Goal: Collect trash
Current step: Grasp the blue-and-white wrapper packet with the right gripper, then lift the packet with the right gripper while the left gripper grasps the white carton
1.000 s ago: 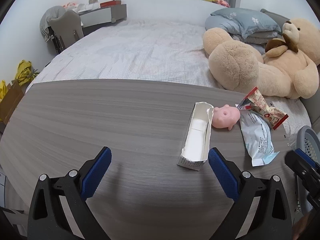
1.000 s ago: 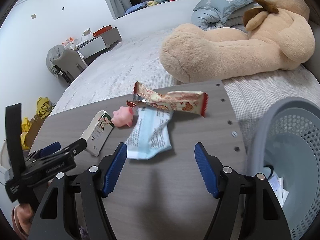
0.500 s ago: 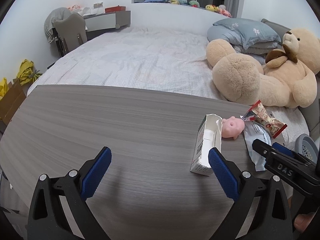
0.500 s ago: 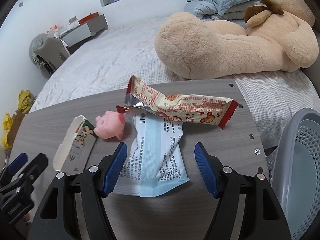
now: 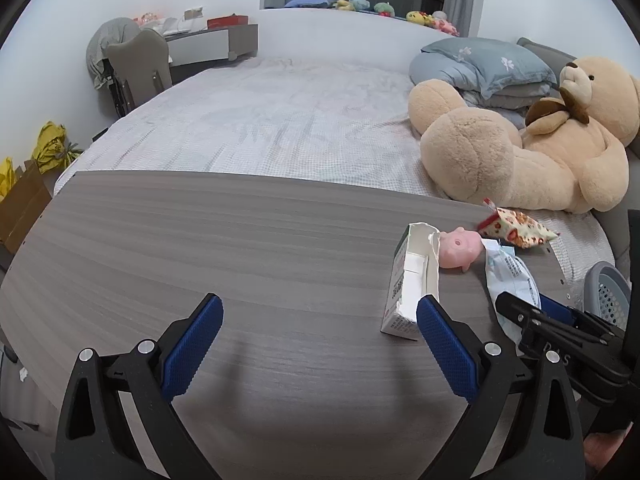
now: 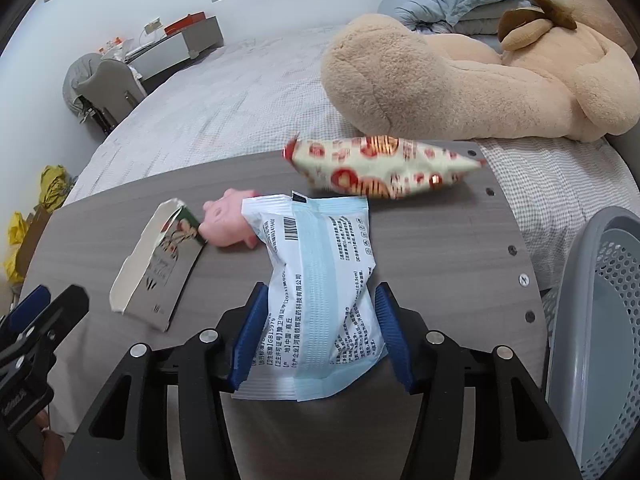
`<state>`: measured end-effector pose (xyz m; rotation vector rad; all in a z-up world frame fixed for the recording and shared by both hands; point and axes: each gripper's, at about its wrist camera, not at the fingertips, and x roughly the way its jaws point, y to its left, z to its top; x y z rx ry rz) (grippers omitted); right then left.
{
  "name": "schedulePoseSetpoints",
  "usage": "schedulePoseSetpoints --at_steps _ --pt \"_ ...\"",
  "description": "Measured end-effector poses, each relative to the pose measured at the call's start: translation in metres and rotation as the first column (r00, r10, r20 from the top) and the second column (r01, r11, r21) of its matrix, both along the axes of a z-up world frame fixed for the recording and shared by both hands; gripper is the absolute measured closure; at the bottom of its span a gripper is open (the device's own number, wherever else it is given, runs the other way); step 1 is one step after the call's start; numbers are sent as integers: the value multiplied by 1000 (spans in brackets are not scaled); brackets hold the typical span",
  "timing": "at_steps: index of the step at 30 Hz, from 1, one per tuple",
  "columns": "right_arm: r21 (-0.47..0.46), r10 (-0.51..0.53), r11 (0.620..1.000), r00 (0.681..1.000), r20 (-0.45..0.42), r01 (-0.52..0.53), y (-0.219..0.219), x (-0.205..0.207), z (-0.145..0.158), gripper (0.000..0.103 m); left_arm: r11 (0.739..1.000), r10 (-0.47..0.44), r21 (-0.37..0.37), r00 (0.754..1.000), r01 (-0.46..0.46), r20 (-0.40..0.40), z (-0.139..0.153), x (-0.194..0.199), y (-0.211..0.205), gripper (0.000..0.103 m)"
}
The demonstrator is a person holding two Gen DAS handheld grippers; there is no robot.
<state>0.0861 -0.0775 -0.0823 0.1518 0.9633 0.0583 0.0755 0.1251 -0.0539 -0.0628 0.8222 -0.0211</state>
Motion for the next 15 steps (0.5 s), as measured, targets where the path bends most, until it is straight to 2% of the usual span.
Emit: schedulePoseSetpoints --at_steps 7,15 --pt "37 8 999 1000 9 -9 -10 -33 12 51 999 -34 8 999 34 9 4 -7 -11 7" --pt "63 -13 998 999 29 11 -31 -68 18 51 997 -76 14 997 76 -16 -2 -4 -31 7"
